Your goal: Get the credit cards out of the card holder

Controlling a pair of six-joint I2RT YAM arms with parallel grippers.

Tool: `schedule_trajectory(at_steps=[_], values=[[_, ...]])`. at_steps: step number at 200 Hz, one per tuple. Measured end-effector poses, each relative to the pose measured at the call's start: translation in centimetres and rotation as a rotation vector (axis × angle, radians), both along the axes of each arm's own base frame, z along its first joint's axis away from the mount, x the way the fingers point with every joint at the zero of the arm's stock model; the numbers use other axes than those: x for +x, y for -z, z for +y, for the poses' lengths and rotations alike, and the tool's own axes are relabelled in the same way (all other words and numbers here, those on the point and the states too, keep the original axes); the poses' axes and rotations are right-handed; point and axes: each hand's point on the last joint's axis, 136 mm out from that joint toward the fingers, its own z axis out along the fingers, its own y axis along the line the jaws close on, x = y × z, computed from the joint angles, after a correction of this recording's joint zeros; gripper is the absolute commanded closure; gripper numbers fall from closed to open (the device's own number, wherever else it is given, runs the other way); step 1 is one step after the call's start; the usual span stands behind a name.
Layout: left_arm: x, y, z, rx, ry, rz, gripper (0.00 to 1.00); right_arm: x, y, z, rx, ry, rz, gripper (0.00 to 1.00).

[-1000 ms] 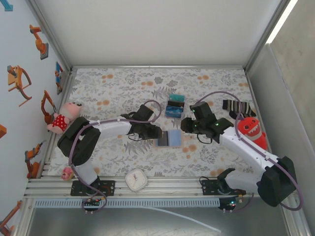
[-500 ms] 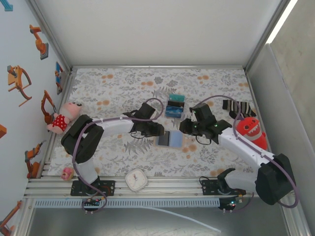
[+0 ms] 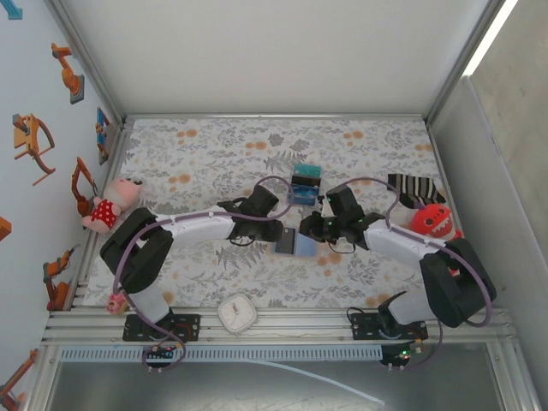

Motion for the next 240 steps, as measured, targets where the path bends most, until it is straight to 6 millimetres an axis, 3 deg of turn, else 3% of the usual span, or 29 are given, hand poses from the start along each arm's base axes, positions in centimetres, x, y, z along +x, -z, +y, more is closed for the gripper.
schedule_trajectory(at_steps=[78,116,240], values=[[-0.6,1.0,0.0,0.025,0.026,0.014,0.62,-0.5,3.3,0.3,0.015,0.015,0.084,0.83],[-0.8,1.8,0.3,0.048,0.035,0.029,0.62,-0.4,3.9,0.6,0.031,0.018,0.096,0.83],[-1.0,1.8,-0.1,0.089,0.071,0.027,0.64,-0.4,5.2,0.8,0.039,0.02,0.111,0.83]])
